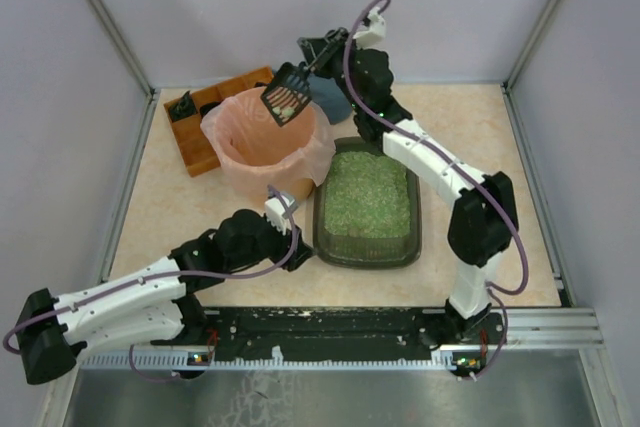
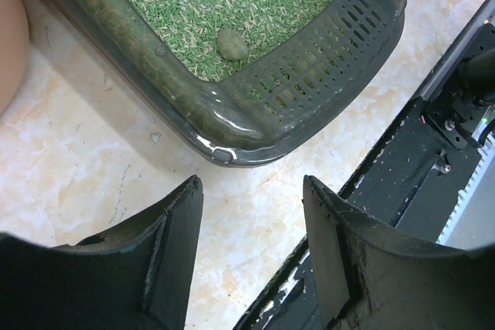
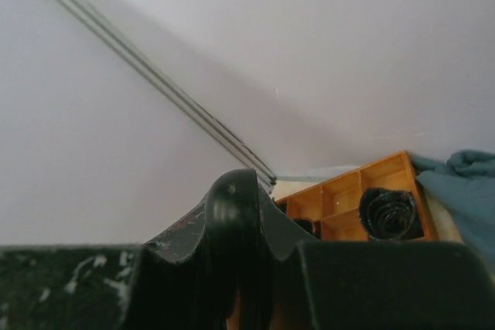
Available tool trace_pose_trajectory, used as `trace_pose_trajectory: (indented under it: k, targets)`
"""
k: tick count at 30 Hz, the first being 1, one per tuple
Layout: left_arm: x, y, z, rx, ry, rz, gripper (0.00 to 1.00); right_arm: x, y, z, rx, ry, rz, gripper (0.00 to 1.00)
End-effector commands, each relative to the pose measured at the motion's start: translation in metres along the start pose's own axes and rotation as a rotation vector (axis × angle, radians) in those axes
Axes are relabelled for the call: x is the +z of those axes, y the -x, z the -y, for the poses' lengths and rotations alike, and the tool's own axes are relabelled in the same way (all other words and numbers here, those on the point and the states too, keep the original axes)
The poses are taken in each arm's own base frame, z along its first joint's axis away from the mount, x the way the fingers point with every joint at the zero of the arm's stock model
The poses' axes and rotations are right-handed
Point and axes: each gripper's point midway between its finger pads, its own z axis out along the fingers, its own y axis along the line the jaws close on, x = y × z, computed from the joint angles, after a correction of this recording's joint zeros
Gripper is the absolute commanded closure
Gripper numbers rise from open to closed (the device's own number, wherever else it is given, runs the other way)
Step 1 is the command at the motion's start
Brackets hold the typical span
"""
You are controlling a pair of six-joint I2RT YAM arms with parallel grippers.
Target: Clean the litter box
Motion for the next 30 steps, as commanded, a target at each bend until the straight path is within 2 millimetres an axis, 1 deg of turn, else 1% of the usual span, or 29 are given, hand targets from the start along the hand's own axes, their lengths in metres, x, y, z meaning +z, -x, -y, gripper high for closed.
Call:
trace_pose_trajectory:
  k: [1,2,3,6,9,14,20,23,26,27,30]
  targets:
    - [-0.005,-0.004,0.000,-0.006,-0.008,0.003,0.40,0.020,-0.005,-0.045,-0.278,0.146,-0.024,1.00]
    - [-0.005,-0.004,-0.001,-0.008,-0.007,0.006,0.40,0.022,-0.013,-0.046,-0.310,0.156,-0.034,1.00]
    - [-0.006,-0.005,-0.001,-0.009,-0.006,0.007,0.40,0.022,-0.018,-0.049,-0.378,0.175,-0.027,1.00]
    - [-0.007,-0.006,-0.002,-0.015,-0.004,0.007,0.40,0.018,-0.025,-0.061,-0.528,0.225,0.017,1.00]
    - [-0.007,-0.007,-0.002,-0.017,-0.002,0.005,0.40,0.015,-0.022,-0.076,-0.634,0.277,0.054,1.00]
    - [-0.007,-0.007,-0.003,-0.016,0.002,0.004,0.40,0.002,-0.014,-0.110,-0.770,0.391,0.157,1.00]
    - [-0.006,-0.007,-0.003,-0.016,0.004,0.004,0.40,-0.010,-0.027,-0.126,-0.875,0.476,0.169,1.00]
    - [-0.006,-0.007,-0.004,-0.017,0.007,0.003,0.40,-0.012,-0.028,-0.128,-0.896,0.477,0.179,1.00]
    - [-0.006,-0.006,-0.004,-0.018,0.009,0.005,0.40,-0.019,-0.015,-0.139,-0.839,0.488,0.211,1.00]
    - [-0.005,-0.005,-0.004,-0.019,0.011,0.005,0.40,-0.023,-0.009,-0.147,-0.781,0.501,0.218,1.00]
    - [-0.005,-0.003,-0.003,-0.021,0.008,0.012,0.40,-0.037,0.007,-0.170,-0.686,0.553,0.216,1.00]
